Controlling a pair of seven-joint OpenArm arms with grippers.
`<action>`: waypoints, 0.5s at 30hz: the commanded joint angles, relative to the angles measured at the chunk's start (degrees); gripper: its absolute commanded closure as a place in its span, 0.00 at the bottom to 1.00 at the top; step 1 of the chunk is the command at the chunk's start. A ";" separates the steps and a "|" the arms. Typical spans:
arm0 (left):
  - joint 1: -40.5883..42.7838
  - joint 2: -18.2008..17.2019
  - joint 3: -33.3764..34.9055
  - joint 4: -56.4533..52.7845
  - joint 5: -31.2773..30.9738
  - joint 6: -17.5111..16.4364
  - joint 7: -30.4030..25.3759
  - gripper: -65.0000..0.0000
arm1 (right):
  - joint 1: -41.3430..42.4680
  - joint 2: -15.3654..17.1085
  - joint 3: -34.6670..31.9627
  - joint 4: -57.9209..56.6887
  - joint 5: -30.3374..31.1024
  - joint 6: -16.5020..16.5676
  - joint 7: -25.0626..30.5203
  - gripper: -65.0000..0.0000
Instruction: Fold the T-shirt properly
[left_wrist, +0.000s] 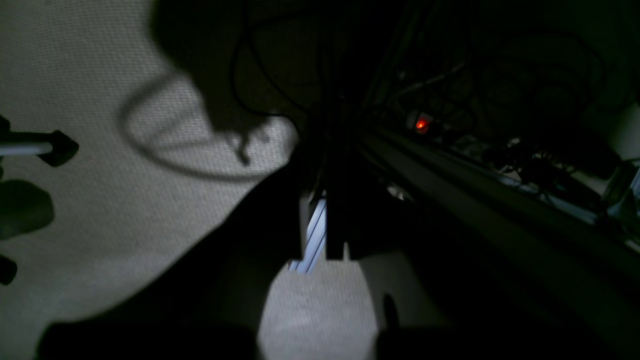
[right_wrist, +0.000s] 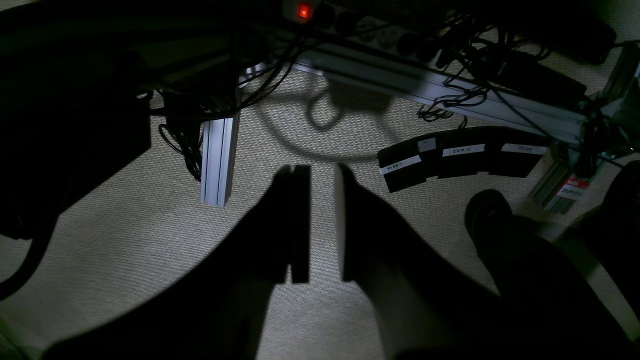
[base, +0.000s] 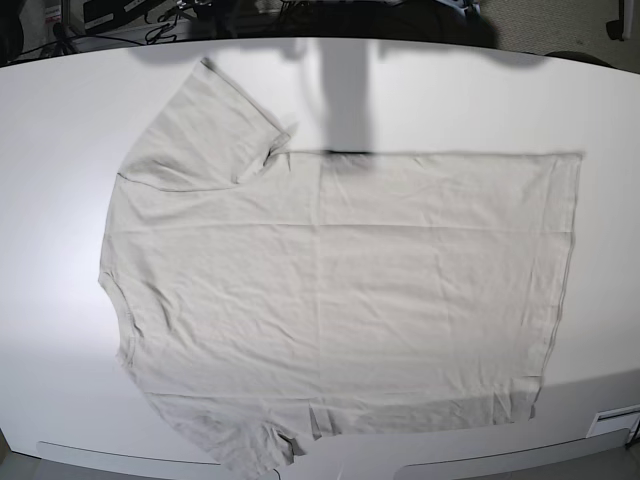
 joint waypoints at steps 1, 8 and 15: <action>0.37 -0.17 0.09 0.72 -0.04 -0.22 0.07 0.90 | -0.42 0.39 0.15 0.37 -0.26 0.15 0.61 0.85; 1.33 -0.17 0.09 7.19 -1.11 -1.77 7.98 0.90 | -0.46 2.51 0.15 0.37 -0.02 7.28 0.59 0.85; 7.61 -0.17 0.09 17.75 -6.51 -5.40 8.55 0.90 | -0.81 5.77 0.15 0.55 0.37 11.39 0.66 0.85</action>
